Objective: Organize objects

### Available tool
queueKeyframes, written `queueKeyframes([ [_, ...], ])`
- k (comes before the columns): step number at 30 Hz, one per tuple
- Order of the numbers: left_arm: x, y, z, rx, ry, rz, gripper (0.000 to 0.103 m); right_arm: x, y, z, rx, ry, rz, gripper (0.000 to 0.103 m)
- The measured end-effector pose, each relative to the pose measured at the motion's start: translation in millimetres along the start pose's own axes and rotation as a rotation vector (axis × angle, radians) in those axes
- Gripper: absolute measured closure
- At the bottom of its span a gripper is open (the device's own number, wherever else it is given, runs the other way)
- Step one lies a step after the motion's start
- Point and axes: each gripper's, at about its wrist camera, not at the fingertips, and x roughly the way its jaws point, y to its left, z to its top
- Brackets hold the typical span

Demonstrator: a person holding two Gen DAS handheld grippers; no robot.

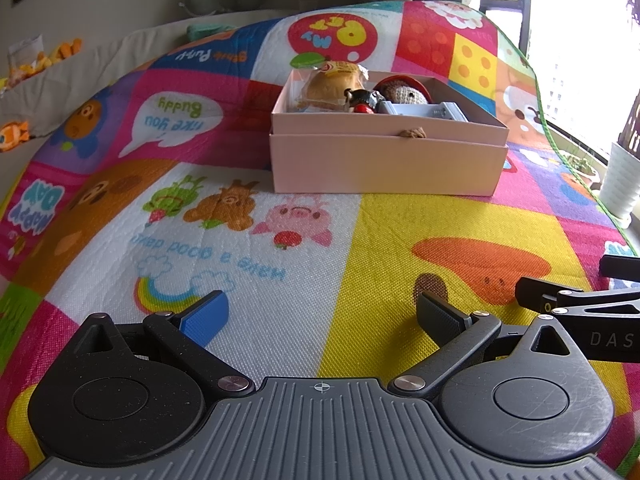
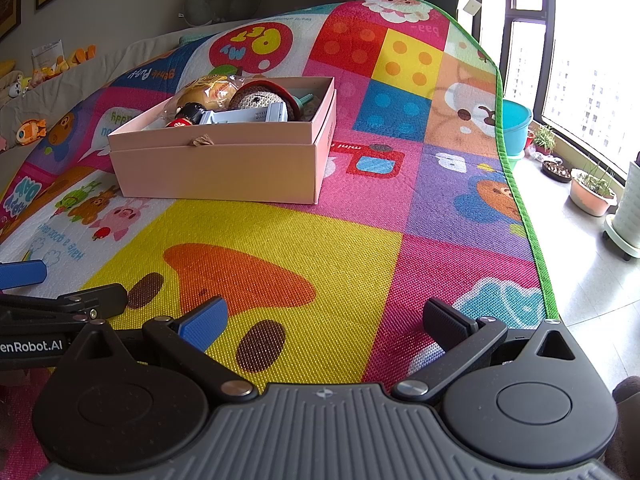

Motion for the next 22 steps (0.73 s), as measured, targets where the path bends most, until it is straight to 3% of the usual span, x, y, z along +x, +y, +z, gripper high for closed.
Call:
queueKeyframes([
  [22, -0.2, 0.2, 0.1, -0.003, -0.003, -0.003, 0.000, -0.2, 0.3, 0.3, 0.000, 0.000, 0.000, 0.000],
])
